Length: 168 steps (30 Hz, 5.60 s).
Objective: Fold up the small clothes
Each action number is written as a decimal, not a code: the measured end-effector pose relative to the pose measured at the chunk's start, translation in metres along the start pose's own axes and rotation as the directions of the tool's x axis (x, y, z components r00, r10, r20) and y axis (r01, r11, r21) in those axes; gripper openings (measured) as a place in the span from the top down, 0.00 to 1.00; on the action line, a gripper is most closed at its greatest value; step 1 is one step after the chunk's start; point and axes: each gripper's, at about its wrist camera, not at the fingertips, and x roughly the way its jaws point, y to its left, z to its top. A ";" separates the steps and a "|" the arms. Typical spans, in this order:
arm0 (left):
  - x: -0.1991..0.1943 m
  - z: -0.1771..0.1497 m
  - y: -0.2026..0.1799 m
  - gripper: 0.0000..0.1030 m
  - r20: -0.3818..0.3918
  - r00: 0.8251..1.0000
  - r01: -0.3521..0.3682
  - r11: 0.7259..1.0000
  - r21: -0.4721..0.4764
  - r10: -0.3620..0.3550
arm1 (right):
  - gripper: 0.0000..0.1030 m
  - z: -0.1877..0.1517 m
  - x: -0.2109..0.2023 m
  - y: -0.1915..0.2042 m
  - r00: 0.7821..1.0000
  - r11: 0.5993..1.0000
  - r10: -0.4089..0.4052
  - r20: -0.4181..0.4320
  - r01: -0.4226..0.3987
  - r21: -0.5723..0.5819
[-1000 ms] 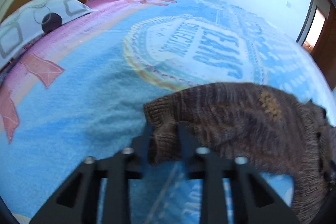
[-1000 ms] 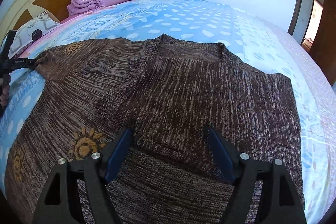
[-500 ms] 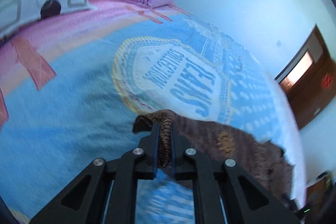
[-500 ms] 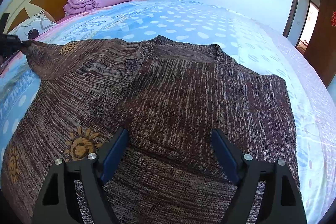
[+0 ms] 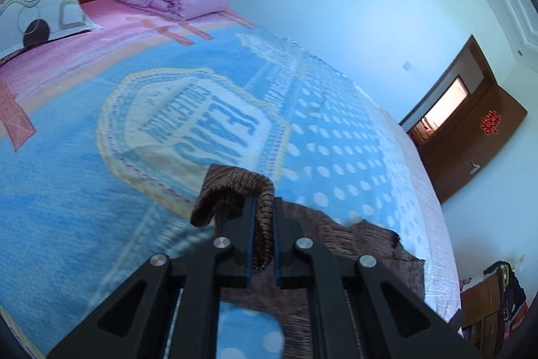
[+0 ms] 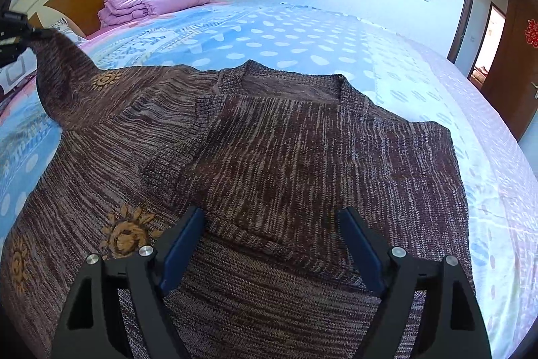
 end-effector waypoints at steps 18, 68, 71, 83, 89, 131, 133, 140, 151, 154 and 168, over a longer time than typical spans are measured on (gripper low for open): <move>0.051 -0.087 -0.133 0.91 -0.143 0.971 0.205 0.974 0.095 -0.190 | 0.19 -0.002 -0.005 -0.008 1.000 0.999 -0.016 0.022 0.015 0.043; 0.062 -0.141 -0.025 0.02 -0.056 0.955 -0.245 0.881 0.404 0.291 | 0.91 0.084 0.028 0.046 0.998 0.997 0.049 -0.026 -0.051 -0.060; 0.063 -0.141 -0.026 0.01 -0.053 0.953 -0.252 0.876 0.410 0.299 | 0.91 0.086 0.026 0.020 1.000 1.000 0.008 -0.029 -0.008 0.013; 0.063 -0.142 -0.027 0.01 -0.044 0.952 -0.260 0.874 0.411 0.304 | 0.40 0.058 0.010 -0.001 0.986 0.980 0.161 -0.052 -0.154 0.123; 0.062 -0.142 -0.027 0.00 -0.041 0.949 -0.269 0.870 0.412 0.313 | 0.40 0.072 0.044 0.074 0.995 0.974 -0.058 -0.082 0.038 -0.223; 0.063 -0.141 -0.025 0.00 -0.035 0.947 -0.278 0.871 0.405 0.319 | 0.95 0.030 -0.001 -0.034 0.979 0.954 0.186 -0.084 -0.160 0.252; 0.061 -0.141 -0.024 0.00 -0.031 0.950 -0.272 0.875 0.399 0.310 | 0.95 0.017 0.004 -0.031 0.967 0.945 0.234 -0.103 -0.201 0.258; 0.009 -0.130 -0.017 0.00 0.126 0.977 -0.205 0.929 0.308 0.173 | 0.75 0.023 -0.010 -0.059 0.962 0.909 0.273 -0.018 -0.252 0.331; 0.084 -0.118 -0.038 0.00 -0.023 0.940 -0.293 0.837 0.462 0.342 | 0.80 0.081 0.062 -0.047 0.968 0.937 0.240 -0.073 -0.211 0.278; 0.082 -0.120 -0.036 0.00 -0.012 0.939 -0.300 0.838 0.456 0.343 | 0.96 0.081 0.053 -0.032 0.981 0.972 0.184 -0.057 -0.173 0.158; 0.084 -0.125 -0.042 0.00 0.031 0.931 -0.332 0.809 0.485 0.364 | 0.63 0.067 0.034 -0.074 0.996 0.954 0.085 -0.034 -0.071 0.291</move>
